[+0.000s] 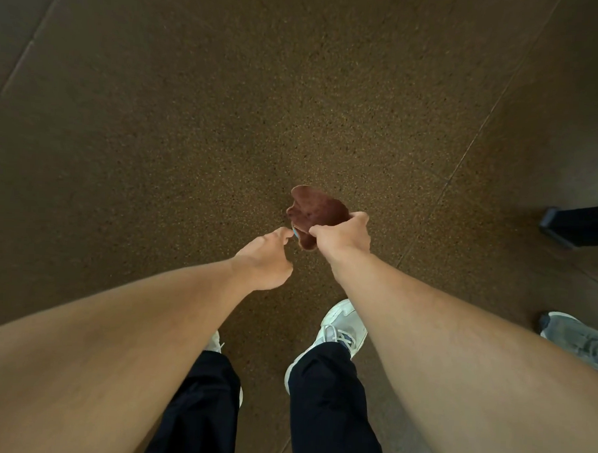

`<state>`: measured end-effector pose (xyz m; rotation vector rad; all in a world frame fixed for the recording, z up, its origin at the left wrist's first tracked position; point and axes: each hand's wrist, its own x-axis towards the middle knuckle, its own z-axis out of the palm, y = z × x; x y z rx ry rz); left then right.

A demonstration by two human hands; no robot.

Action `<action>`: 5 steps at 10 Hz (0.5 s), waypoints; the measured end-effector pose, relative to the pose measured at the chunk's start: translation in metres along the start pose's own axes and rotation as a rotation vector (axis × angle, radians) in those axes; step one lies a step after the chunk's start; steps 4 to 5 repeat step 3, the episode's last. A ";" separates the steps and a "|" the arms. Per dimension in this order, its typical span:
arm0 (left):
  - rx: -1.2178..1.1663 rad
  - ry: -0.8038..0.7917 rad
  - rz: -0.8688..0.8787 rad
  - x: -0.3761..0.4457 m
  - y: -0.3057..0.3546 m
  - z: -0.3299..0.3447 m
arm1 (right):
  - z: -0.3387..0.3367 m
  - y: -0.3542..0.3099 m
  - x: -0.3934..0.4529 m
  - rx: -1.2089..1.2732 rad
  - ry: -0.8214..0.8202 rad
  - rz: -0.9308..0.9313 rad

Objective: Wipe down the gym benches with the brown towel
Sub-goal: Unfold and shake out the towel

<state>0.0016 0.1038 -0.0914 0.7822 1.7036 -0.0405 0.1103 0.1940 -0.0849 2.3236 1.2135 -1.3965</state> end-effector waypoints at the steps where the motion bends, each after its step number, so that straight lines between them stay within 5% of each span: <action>1: -0.019 0.016 -0.016 -0.002 -0.002 0.000 | 0.000 -0.002 0.002 -0.013 -0.005 0.006; 5: -0.042 0.065 -0.031 -0.006 -0.002 -0.007 | -0.003 -0.003 0.004 -0.056 -0.021 0.015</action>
